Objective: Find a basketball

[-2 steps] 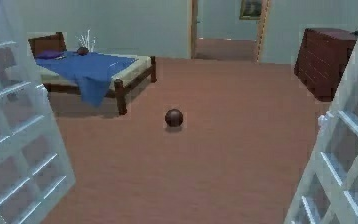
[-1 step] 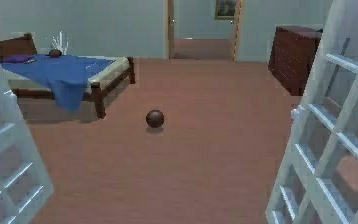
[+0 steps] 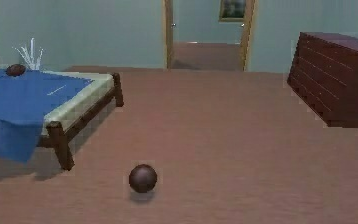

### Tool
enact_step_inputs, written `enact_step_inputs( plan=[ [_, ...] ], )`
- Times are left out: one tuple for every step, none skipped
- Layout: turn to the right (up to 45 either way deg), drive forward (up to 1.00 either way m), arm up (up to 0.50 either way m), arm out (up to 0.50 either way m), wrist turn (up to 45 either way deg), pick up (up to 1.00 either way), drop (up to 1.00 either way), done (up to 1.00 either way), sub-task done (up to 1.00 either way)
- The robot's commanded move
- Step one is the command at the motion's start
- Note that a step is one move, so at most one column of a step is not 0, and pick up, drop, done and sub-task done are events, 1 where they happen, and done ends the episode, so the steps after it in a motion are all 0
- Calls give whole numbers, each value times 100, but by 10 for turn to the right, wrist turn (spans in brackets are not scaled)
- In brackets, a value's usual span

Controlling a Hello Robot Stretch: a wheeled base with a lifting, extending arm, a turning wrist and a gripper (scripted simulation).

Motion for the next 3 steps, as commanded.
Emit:
enact_step_inputs(
  plan=[
    [0,30,0,0,0,0,0,0,0],
    [150,0,0,0,0,0,0,0,0],
    [0,20,0,0,0,0,0,0,0]
  ],
)
